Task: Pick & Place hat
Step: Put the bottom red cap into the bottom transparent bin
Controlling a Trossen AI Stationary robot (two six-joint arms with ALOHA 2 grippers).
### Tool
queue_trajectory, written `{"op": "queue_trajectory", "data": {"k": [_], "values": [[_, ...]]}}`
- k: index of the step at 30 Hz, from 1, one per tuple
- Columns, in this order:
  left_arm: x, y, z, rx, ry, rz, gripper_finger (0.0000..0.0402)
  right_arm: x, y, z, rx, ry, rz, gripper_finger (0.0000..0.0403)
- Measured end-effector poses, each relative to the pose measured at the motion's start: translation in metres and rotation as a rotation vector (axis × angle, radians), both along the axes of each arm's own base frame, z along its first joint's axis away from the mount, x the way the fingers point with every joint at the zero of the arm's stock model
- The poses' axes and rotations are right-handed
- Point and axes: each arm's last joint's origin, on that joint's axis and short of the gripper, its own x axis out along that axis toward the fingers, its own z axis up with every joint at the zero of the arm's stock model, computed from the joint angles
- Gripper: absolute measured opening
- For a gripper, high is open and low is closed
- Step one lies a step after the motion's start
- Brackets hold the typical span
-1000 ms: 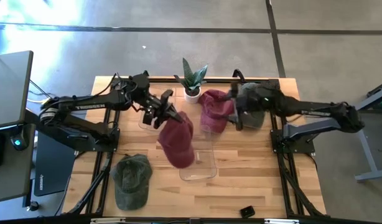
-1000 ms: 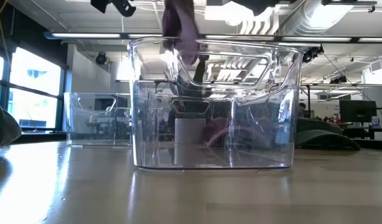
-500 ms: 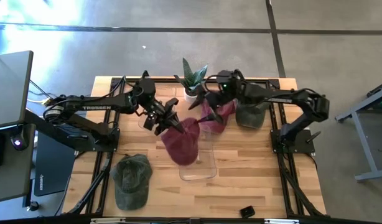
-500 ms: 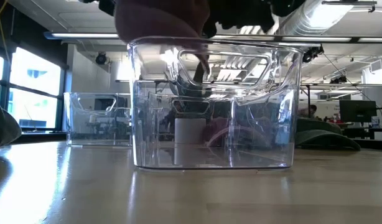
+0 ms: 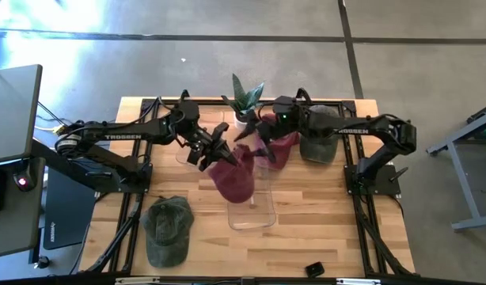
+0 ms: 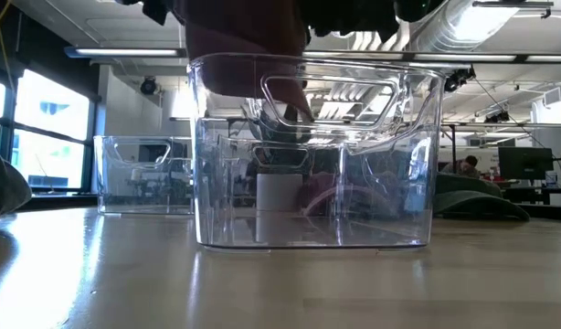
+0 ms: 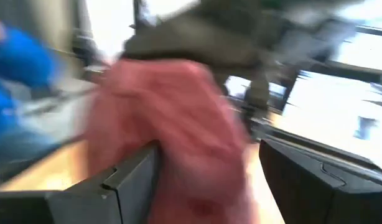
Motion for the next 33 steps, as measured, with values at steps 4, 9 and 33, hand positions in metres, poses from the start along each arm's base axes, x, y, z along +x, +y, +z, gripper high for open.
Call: {"op": "queue_trajectory", "data": {"k": [4, 9, 33], "values": [[0.0, 0.0, -0.002, -0.006, 0.018, -0.015, 0.0, -0.002, -0.005, 0.0, 0.001, -0.007, 0.019, 0.0267], [0.0, -0.001, -0.002, -0.006, 0.017, -0.018, 0.0, 0.0, 0.002, -0.005, 0.052, -0.005, 0.231, 0.0264], [-0.016, 0.017, 0.0, -0.148, 0.211, 0.64, 0.0124, -0.034, 0.028, 0.01, 0.015, 0.234, 0.003, 0.0009]]}}
